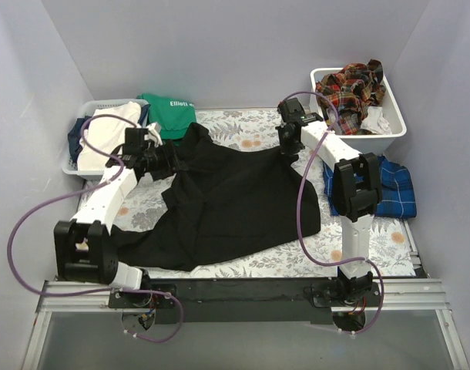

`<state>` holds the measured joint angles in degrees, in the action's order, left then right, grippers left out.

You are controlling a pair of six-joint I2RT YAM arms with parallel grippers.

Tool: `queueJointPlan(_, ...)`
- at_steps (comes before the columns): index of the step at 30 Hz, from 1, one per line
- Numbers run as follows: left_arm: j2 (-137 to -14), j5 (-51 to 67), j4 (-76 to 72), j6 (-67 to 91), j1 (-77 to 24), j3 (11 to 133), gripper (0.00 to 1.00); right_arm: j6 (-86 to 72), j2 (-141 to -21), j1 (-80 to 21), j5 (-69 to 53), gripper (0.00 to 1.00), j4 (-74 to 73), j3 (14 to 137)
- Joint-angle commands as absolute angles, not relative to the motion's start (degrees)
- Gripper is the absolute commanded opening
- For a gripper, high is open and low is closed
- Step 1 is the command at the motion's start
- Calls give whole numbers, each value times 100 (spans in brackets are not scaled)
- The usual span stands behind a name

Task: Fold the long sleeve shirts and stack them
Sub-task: Flatten the shirt out

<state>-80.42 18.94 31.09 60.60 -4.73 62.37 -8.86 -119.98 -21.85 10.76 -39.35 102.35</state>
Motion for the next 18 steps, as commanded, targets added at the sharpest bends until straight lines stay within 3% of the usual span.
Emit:
queueJointPlan(1,-8919,1908,2585,6213,-764,6933,57,-967,-12120,-2075,1081,1,-3867,10494)
queueJointPlan(8,-10792,380,3734,6627,-1001,8673,62,-1081,-12515,-1899,932,1,-3867,10854)
queueJointPlan(11,-11003,97,3762,6531,-1142,8754,65,-1212,-12603,-1829,984,1,-3911,10925)
queueJointPlan(18,-11321,123,3885,6557,-1169,8956,64,-1652,-12367,-1459,1415,1,-4122,10451)
